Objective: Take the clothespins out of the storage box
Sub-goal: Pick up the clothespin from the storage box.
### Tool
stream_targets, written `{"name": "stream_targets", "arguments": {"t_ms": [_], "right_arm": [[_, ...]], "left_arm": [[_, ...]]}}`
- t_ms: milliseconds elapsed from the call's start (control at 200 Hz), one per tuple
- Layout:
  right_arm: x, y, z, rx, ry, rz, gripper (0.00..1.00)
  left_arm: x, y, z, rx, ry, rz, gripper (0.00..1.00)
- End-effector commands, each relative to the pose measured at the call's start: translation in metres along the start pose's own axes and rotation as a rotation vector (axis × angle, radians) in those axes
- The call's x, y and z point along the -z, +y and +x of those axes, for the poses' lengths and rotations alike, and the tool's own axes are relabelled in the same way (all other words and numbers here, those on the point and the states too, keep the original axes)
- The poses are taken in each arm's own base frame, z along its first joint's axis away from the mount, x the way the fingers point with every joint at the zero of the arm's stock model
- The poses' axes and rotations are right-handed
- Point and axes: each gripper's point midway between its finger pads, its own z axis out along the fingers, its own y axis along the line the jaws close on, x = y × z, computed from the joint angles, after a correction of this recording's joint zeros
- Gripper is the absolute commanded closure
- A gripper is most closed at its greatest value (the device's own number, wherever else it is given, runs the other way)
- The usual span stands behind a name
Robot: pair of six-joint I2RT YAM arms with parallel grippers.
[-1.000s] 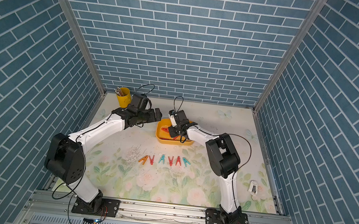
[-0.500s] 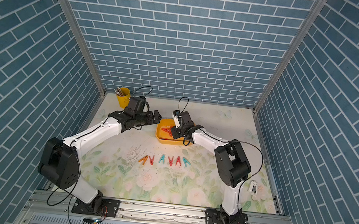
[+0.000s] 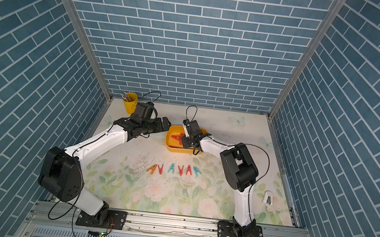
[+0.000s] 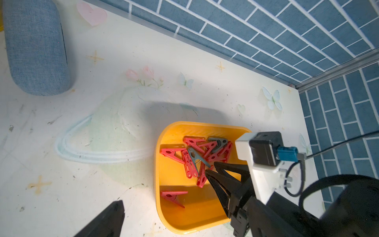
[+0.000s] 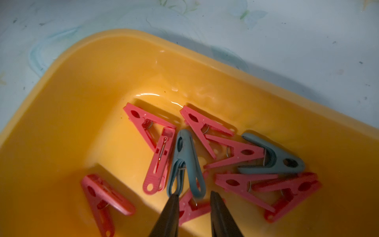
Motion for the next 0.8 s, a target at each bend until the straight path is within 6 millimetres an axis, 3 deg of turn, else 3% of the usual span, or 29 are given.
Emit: {"name": "stream_targets", "arguments": {"t_ms": [0,480,690,795], "right_arm": [[-0.005,-0.005,-0.009,0.045,-0.008,0.031,0.7],[-0.018,-0.008,0.007,0.091,0.05,0.042,0.73],[-0.019,-0.009,0.009,0.09,0.054,0.043,0.85],[-0.016,-0.009,0.006,0.089,0.045,0.047,0.98]], "left_arm": [[0.005,0.0,-0.001,0.005,-0.005,-0.003,0.0],[-0.005,0.0,-0.002,-0.001,0.009,-0.011,0.0],[-0.008,-0.001,-0.002,-0.003,0.012,-0.011,0.01],[-0.008,-0.001,-0.002,-0.003,0.013,-0.008,0.0]]}}
